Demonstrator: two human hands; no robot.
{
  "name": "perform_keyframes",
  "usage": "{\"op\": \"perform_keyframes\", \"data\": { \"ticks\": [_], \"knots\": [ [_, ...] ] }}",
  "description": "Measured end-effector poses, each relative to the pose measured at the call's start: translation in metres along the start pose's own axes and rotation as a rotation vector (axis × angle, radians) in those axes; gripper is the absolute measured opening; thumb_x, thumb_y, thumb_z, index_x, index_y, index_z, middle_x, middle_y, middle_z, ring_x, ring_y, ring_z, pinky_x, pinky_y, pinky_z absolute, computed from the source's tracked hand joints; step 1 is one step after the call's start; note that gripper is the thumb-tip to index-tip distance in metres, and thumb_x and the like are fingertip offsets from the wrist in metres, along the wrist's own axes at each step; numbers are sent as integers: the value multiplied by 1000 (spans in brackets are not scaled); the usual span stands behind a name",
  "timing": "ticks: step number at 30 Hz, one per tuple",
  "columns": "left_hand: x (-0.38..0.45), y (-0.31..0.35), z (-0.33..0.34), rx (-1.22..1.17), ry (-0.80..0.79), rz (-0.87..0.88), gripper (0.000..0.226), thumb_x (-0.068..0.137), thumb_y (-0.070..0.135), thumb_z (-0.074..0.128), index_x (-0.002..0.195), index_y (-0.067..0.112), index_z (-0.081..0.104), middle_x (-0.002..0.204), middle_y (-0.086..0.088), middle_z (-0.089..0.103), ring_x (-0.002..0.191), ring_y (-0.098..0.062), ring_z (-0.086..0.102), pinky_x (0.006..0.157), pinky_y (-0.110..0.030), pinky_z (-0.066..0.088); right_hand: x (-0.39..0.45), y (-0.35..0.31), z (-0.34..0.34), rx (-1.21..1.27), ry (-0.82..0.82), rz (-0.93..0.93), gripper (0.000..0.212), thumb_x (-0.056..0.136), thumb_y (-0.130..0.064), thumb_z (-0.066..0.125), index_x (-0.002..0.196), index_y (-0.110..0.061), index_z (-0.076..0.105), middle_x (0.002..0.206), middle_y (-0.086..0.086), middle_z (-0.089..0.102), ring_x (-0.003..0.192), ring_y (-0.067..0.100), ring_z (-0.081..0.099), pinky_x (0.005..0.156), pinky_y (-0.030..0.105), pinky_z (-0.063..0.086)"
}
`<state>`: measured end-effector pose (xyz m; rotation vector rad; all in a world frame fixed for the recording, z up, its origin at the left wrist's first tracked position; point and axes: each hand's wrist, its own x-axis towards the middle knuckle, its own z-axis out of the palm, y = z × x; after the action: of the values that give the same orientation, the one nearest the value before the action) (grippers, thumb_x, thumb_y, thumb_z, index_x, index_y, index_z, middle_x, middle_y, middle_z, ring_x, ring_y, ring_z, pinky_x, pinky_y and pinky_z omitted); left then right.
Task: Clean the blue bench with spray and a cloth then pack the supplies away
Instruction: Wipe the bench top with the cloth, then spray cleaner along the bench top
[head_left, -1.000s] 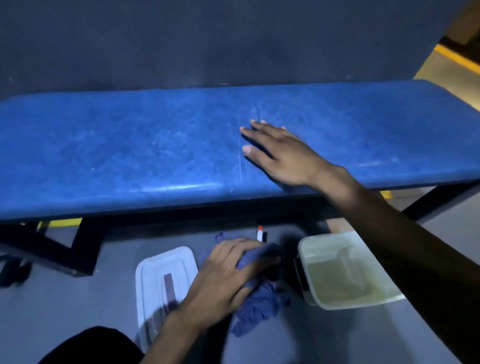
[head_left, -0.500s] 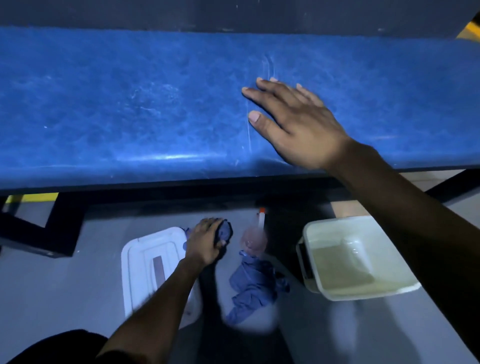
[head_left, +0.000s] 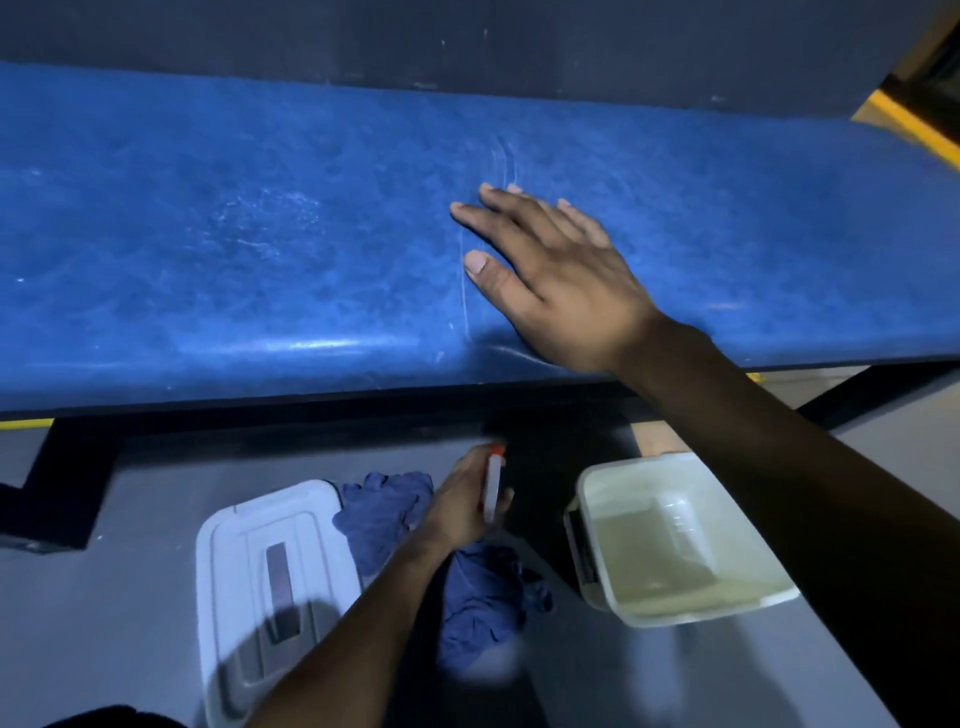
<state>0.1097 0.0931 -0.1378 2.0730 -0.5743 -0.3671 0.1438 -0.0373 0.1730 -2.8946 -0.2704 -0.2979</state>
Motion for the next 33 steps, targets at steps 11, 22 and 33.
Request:
{"op": "perform_keyframes", "data": {
  "ticks": [11,22,33],
  "knots": [
    [-111,166,-154,-135,252,105,10,94,25,52,94,33,57,92,16,68,81,-9,65,79,-30,52,-6,2,-4,-45,-50,-24,59,101,-61,16,156,-40,22,166,-9,21,154,10,12,125,40,6],
    [-170,226,-385,-238,605,-250,21,85,28,54,81,32,74,99,11,75,121,-29,61,108,-56,48,62,-152,10,86,-4,-191,65,96,-58,26,149,-25,42,159,3,39,148,21,32,122,51,19],
    [-143,196,-437,-76,463,-602,38,65,50,46,84,38,77,131,19,68,116,-11,63,108,-42,47,106,-210,60,72,-139,-122,68,98,-64,18,158,-35,16,169,-6,7,155,11,-2,124,47,-5]
  ]
}}
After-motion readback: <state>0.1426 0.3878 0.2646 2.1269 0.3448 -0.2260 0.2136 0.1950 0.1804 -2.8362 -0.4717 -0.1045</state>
